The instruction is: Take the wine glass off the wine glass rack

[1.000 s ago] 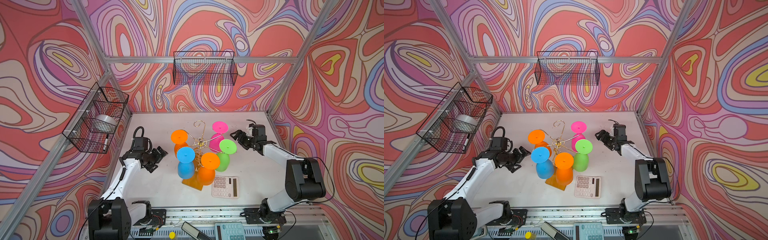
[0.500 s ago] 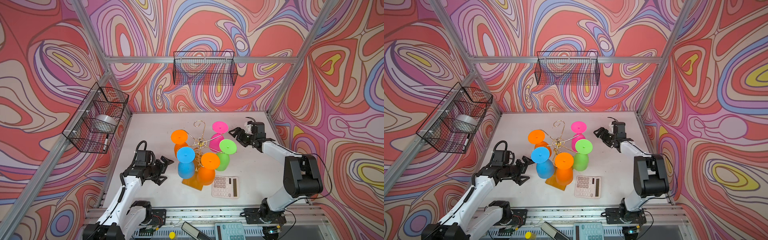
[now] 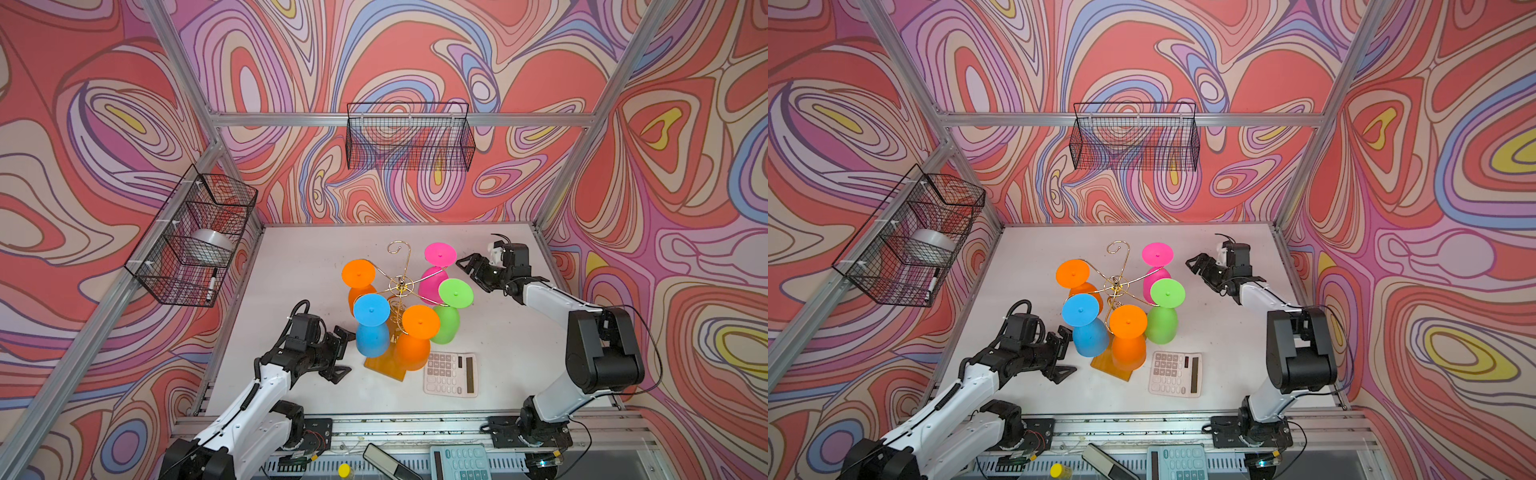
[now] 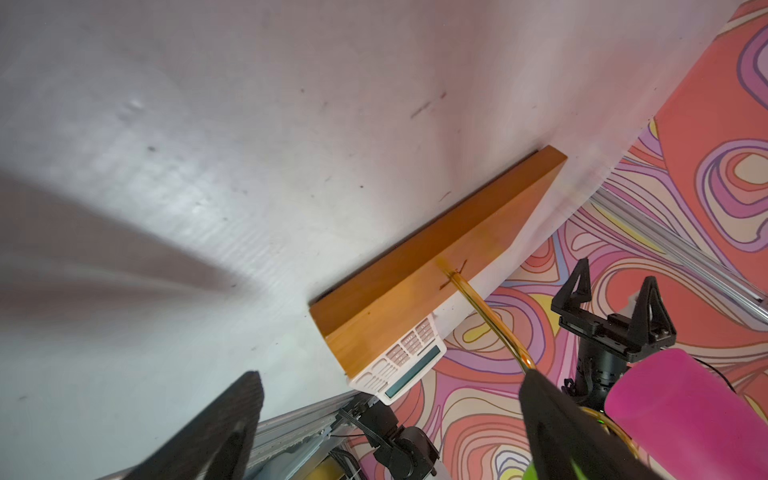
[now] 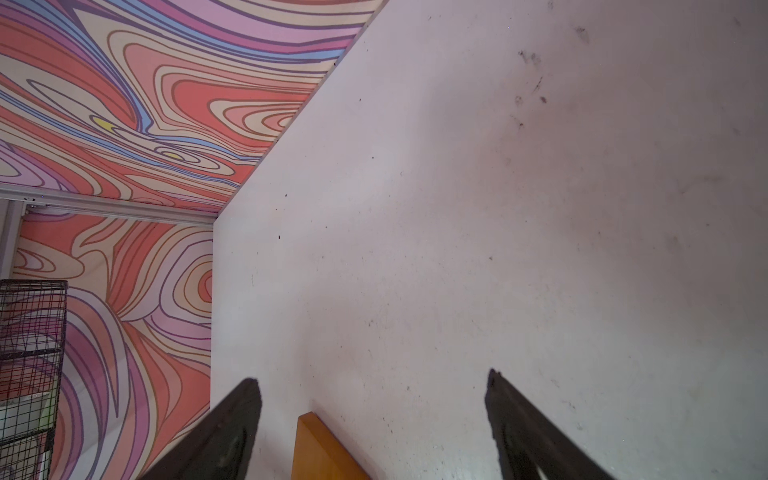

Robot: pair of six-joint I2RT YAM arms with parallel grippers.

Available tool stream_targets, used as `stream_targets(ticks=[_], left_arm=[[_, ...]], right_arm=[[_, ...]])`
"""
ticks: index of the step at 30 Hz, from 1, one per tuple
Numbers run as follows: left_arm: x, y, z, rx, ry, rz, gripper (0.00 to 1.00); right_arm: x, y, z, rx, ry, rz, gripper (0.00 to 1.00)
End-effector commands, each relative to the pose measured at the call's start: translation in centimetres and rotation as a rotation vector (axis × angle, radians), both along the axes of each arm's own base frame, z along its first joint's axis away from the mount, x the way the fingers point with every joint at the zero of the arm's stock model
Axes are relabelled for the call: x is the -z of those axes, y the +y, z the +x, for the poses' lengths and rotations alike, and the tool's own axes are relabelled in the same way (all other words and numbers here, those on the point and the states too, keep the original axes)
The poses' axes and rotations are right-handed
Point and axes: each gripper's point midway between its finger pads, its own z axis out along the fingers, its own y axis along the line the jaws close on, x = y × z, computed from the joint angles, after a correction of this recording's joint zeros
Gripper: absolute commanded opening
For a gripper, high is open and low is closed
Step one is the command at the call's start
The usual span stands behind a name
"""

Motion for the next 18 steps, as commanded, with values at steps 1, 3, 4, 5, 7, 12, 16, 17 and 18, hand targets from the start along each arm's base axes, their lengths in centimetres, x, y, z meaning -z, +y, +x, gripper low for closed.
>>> stream_targets(ticks=[1,3,4,5,7,12,16,17,18], left_arm=[[-0.6,-0.9,1.8,-0.045,-0.026,-0.036,0.97],[-0.4,-1.6,2.2,-0.042,-0.027,-0.047,0.96],[-0.3,-1.8,2.3,-0.039,-0.022,-0.048,0.96],[-0.2,-2.0,2.4,-0.038,-0.019,-0.05,0.96],[0.3,-2.4,2.6,-0.035,-0.004,-0.053,0.96],[0.8,-2.9,2.9,-0.036,0.014,-0.057,0.95],[1.1,-3.3,3.2,-0.035,0.017,-0.061,0.93],[1.2,-3.3,3.4,-0.037,0.017,-0.06,0.92],[1.3,-3.4,3.5,-0.036,0.016,-0.062,0.92]], right_arm=[[-0.9,0.3,0.1,-0.012,-0.03,0.006,0.89],[-1.2,0.3,0.1,-0.011,-0.036,0.007,0.89],[-1.4,0.3,0.1,-0.012,-0.039,0.007,0.89],[-1.5,0.3,0.1,-0.012,-0.042,0.007,0.89],[-1.8,0.2,0.1,-0.011,-0.045,0.001,0.89],[-2.1,0.2,0.1,-0.012,-0.048,-0.007,0.89],[-2.6,0.0,0.2,0.0,-0.048,-0.003,0.89],[-2.7,-0.1,0.2,0.005,-0.049,0.0,0.89],[-3.0,-0.2,0.3,0.014,-0.049,0.008,0.89]])
